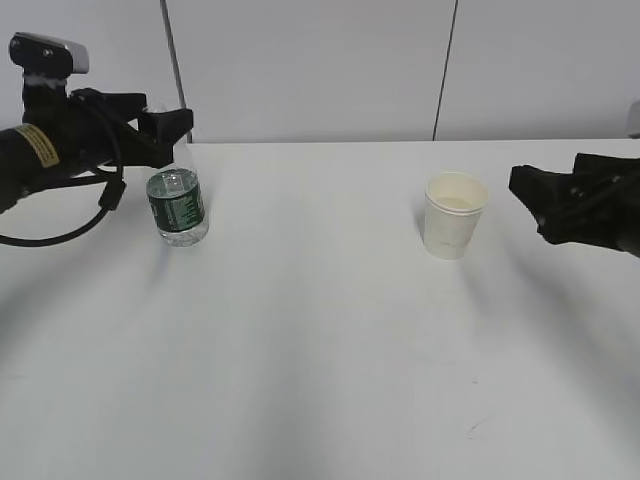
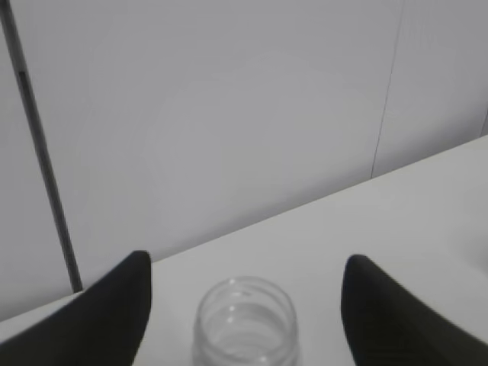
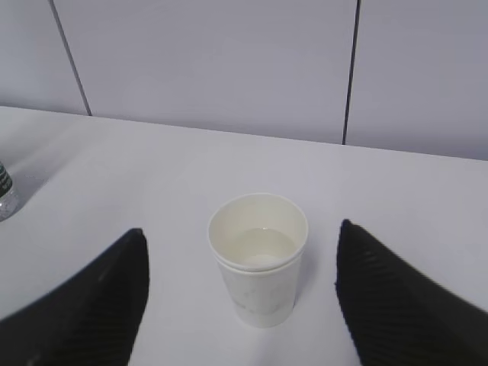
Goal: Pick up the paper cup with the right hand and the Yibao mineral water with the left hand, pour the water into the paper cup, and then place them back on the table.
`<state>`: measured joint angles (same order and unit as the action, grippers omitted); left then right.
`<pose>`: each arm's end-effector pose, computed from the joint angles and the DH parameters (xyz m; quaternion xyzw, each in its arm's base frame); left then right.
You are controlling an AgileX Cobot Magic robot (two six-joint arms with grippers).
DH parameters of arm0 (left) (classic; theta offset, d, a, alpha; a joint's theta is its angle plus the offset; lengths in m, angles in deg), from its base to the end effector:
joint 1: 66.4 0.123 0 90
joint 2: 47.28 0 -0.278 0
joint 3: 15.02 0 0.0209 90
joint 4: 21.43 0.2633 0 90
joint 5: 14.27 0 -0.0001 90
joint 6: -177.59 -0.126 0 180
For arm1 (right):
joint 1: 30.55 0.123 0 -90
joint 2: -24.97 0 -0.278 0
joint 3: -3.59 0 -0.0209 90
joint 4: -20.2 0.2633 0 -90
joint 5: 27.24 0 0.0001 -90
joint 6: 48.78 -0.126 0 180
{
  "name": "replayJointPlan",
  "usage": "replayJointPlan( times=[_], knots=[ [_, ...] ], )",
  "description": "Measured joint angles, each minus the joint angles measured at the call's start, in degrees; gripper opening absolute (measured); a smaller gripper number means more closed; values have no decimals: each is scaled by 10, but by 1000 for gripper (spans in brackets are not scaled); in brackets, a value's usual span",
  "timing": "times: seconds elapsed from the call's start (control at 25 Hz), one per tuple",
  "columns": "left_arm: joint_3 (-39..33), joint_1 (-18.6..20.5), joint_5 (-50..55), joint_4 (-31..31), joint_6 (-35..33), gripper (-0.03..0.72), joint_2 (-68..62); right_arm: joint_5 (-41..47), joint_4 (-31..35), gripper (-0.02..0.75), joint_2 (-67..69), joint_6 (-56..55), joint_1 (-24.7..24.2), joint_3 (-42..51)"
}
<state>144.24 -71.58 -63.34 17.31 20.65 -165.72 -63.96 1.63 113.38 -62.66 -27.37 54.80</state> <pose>0.4234 -0.0982 0.1678 0.2230 0.7110 -0.1857 0.6405 0.2968 0.0405 0.1831 -0.0886 0.7835 0.0861 0.6090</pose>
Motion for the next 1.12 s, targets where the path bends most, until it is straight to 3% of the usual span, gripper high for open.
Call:
replayJointPlan(
  times=[0.24, 0.52, 0.76, 1.12],
  knots=[
    [0, 0, 44, 0, 46, 481, 39, 65, 0, 595, -12, 0, 0, -32],
    [4, 0, 194, -19, 86, 475, 116, 179, 0, 595, -12, -26, 0, -127],
    [53, -13, 384, -28, 128, 470, 163, 281, 0, 595, -12, -33, 0, -233],
    [193, -82, 705, -46, 128, 469, 181, 462, 15, 594, -12, -46, 0, -364]
  ],
)
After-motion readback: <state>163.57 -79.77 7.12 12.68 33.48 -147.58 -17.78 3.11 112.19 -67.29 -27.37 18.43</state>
